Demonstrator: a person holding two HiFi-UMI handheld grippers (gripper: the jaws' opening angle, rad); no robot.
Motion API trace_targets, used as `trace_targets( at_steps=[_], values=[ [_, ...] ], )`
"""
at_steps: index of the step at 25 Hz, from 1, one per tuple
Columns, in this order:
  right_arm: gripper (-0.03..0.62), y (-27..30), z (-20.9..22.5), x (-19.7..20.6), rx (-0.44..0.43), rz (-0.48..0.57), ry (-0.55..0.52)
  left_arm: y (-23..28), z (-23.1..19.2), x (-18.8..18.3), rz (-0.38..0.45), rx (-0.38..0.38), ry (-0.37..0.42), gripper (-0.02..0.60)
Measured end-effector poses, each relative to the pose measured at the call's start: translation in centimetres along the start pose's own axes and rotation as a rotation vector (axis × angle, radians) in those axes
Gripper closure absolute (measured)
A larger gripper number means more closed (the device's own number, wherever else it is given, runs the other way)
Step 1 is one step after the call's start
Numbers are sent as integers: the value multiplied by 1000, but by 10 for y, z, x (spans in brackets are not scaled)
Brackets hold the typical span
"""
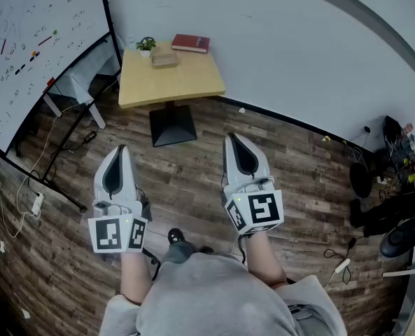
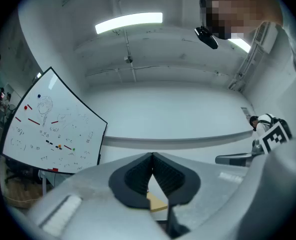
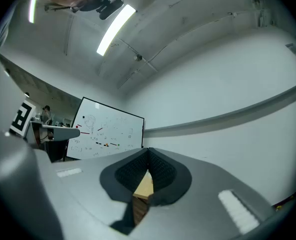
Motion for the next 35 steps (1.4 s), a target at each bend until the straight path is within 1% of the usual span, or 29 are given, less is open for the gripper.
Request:
trace_targets(
  at_steps=[6,14,20,24,28,35],
  values=[
    [592,7,-8,-1,7,7,3,2,-10,-4,17,7,-7,577],
    [592,33,-16,3,14,16,-2,18,-33,-3,31,15,-7,577],
    [592,58,-21,7,34,54,-3,37,-53,1,39,39,6,577],
    [592,76,-26,11,41,55,-3,51,-70,4,43,44,-9,577],
    [592,95,-32,16,48,57,-7,65,-86,6,51,61,-5,577],
    [591,112,-44,26,74,50,-5,77,-109,13,55,95,-25,577]
  ],
)
Point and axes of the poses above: the fingertips, and each gripper's own axes: y forward along the fingers, z to its right, x out of its underside, the point moved 6 cm from there along -y, backward along the fingers, and after that the axes turned 4 degrees about z, right-handed, at the moved point
